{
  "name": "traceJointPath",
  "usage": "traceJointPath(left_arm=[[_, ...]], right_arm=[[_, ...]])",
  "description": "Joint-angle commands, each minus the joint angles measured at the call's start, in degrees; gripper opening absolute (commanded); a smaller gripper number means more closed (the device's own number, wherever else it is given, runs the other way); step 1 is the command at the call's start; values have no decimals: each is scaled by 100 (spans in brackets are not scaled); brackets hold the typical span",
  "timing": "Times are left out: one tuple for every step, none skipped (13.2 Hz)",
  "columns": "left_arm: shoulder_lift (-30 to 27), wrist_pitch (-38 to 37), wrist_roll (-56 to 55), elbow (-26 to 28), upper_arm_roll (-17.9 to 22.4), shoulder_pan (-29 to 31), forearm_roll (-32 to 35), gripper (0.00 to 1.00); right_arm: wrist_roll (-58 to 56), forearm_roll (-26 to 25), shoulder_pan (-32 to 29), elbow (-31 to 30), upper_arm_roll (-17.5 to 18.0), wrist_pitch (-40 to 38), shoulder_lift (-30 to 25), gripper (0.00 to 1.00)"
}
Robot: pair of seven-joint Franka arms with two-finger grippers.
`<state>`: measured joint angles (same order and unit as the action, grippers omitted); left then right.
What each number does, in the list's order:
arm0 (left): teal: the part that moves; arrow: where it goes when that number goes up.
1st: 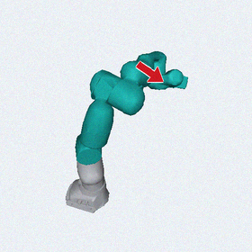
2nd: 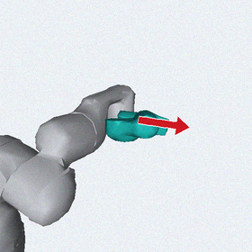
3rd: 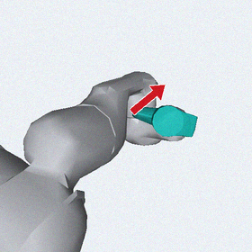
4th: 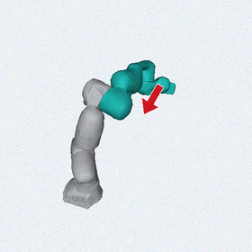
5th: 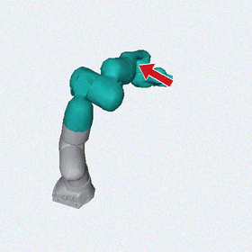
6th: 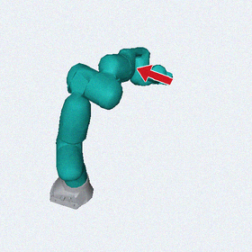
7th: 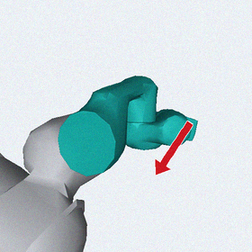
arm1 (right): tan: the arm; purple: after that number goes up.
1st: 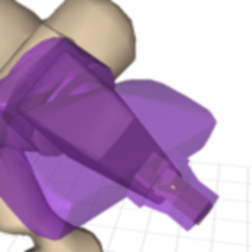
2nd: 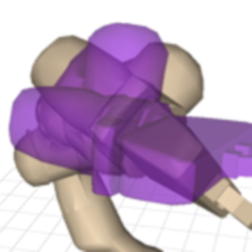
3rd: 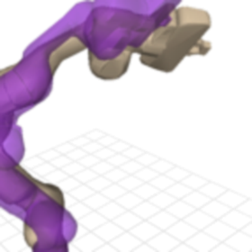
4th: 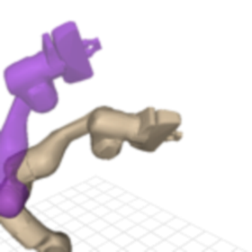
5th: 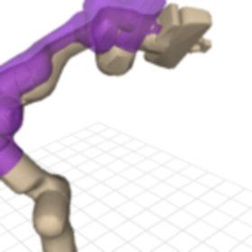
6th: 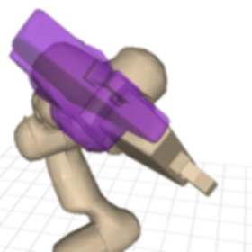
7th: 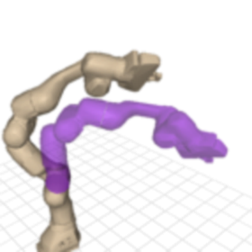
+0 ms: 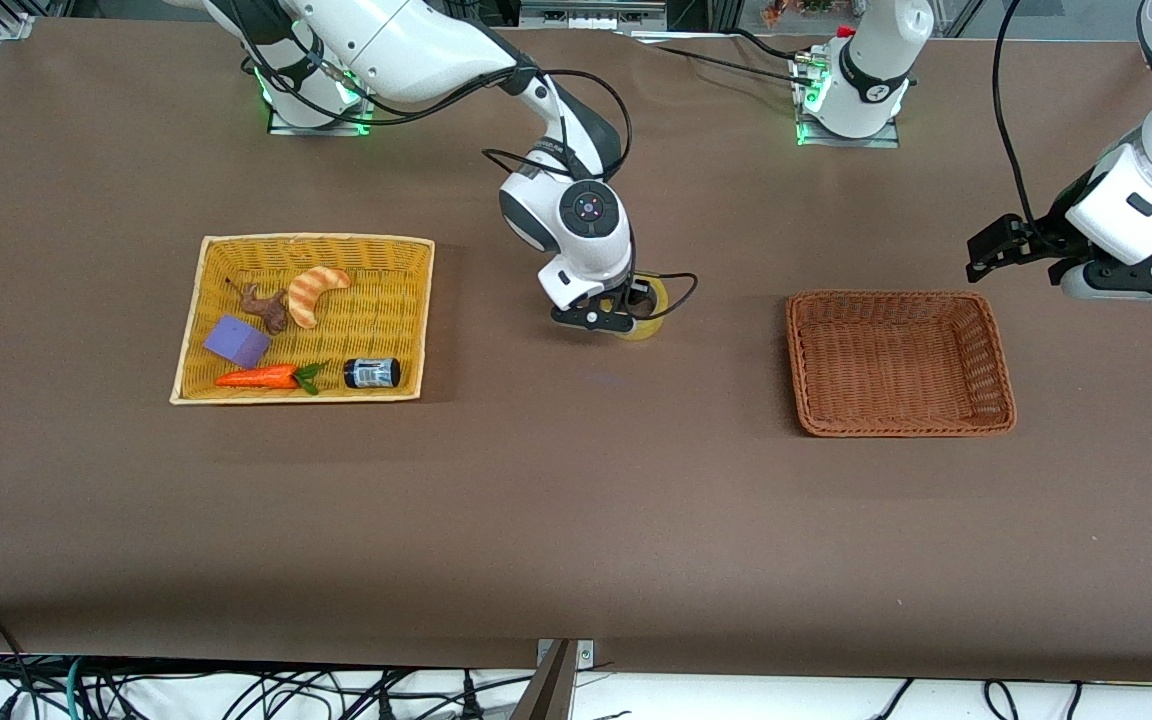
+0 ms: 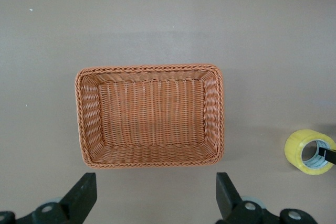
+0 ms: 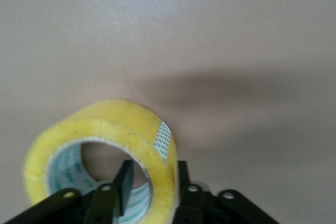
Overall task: Transfer tape with both arms
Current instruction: 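Lift the tape roll with the right gripper toward the table middle, then set the tape on the table while the left gripper reaches toward it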
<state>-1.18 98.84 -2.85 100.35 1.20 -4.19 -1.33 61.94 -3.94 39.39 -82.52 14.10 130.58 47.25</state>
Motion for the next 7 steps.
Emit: traceJointPath(left_arm=[[30,-110,92,-121,-23,24,-113,100],[30,-154,100,-121,-40,-2,-113,100],[38,-250,92,-121,-67,-55,-113,100],[47,-468,92,-113,-215,-108,-121,100],[65,-766,92,-113,-408,-125,-121,100],[152,-978,92,-95,-688,-117,-130,100],[170,-1050,13,1,-1074,-117,-130,100]], right_arm=[[38,59,-229,43,40,-286,-382,100],[-32,69,-395,-44,49,-487,-653,100],[-85,78,-614,-271,67,-733,-1056,100],[-346,86,-877,-543,84,-979,-1504,100],[-845,86,-1185,-824,93,-1295,-1952,100],[-1433,104,-1527,-1036,93,-1611,-2383,100],[-2065,182,-1852,-1212,93,-1971,-2805,100]])
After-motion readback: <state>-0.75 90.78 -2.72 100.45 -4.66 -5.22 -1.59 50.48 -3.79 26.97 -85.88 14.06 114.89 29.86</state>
